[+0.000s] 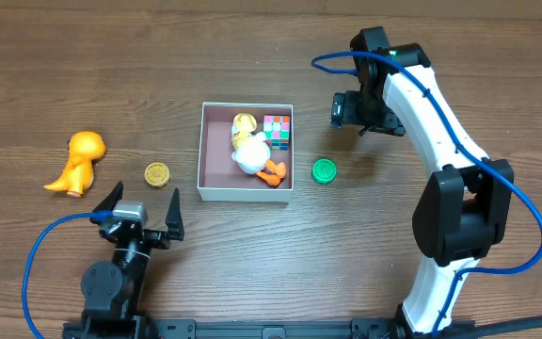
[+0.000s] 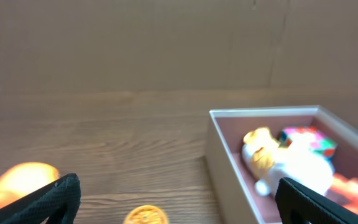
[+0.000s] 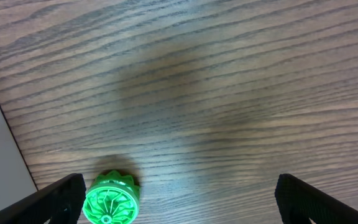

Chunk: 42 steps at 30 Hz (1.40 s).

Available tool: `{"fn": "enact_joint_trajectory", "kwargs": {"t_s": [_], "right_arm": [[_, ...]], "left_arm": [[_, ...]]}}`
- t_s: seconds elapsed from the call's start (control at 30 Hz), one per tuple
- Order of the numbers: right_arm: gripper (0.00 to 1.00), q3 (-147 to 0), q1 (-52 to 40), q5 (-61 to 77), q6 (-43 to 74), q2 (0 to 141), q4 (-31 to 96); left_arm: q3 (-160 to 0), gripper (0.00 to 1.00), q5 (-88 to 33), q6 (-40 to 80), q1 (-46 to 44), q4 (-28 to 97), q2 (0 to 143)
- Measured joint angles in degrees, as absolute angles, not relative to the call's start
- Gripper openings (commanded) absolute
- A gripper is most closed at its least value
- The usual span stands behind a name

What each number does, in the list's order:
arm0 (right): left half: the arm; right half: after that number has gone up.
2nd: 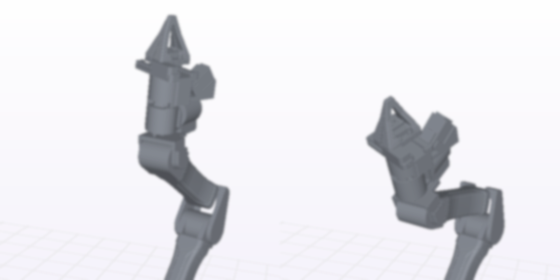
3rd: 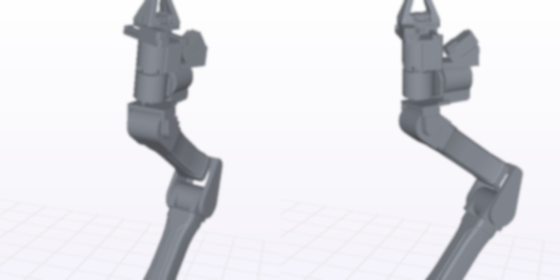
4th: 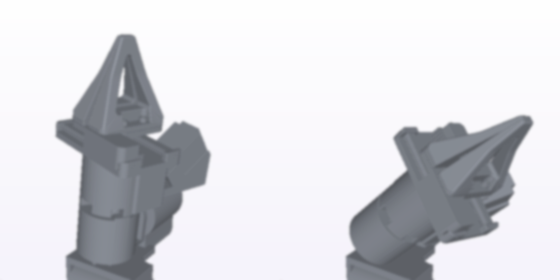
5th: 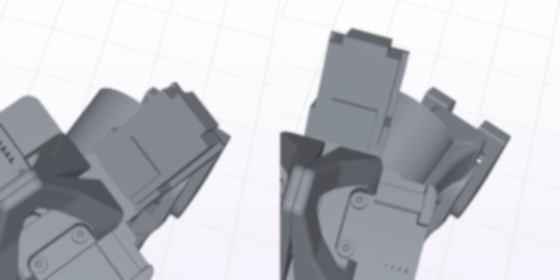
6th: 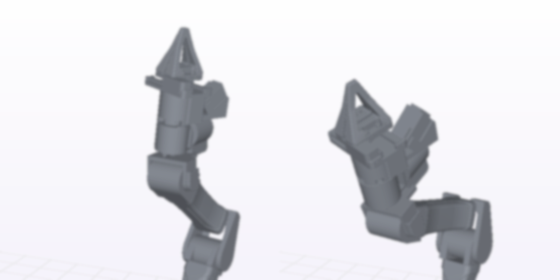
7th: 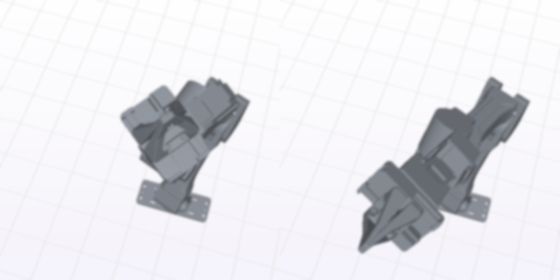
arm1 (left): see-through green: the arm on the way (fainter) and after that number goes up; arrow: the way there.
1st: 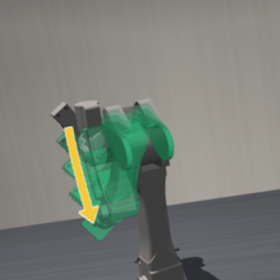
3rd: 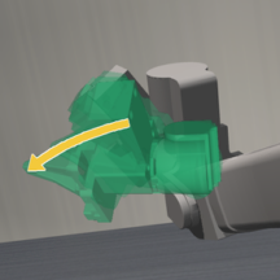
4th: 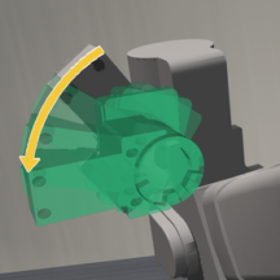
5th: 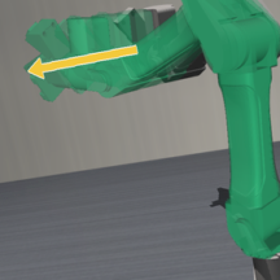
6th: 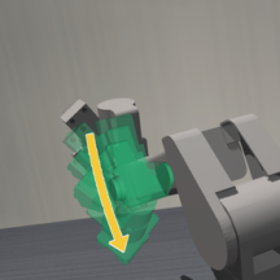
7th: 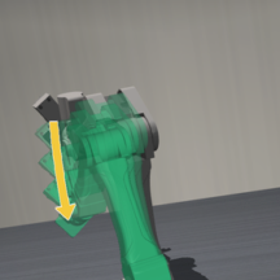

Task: Pack container
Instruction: 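Move the right gripper aside and bring the left gripper toward the dinosaur, then lower the left gripper and grasp the orange dinosaur toy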

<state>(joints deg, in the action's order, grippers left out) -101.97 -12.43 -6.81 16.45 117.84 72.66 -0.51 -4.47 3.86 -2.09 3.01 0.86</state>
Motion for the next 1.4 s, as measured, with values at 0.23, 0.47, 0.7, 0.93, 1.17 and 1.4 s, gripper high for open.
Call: {"fn": "enact_joint_trajectory", "kwargs": {"t_s": [0.23, 0.47, 0.7, 0.93, 1.17, 1.4], "right_arm": [[1.0, -101.97, -12.43, -6.83, 16.43, 117.84, 72.44], [1.0, -101.95, -12.43, -4.99, 16.45, 117.84, 71.57], [1.0, -101.86, -12.4, -4.25, 16.43, 117.84, 71.4], [1.0, -101.8, -10.83, -6.28, 16.4, 117.84, 72.79], [1.0, -101.75, -4.12, -6.87, 16.43, 117.84, 74.91], [1.0, -101.75, -0.91, -6.17, 16.45, 117.84, 75.68]], "left_arm": [[-1.93, 1.0, -10.52, 7.01, -2.09, 0.8, 0.86], [-16.67, 1.0, -8.32, 0.78, -2.09, 17.32, 4.19], [-36.05, 1.0, -6.37, -4.75, -2.09, 26.02, 21.3], [-57.08, 1.0, -2.85, -9.72, -2.09, 42.46, 43.2], [-76.07, 1.0, 2.66, -12.03, 1.32, 59.68, 59.48], [-78.0, 1.0, 3.7, -12.25, 3.49, 62.83, 71.35]]}}
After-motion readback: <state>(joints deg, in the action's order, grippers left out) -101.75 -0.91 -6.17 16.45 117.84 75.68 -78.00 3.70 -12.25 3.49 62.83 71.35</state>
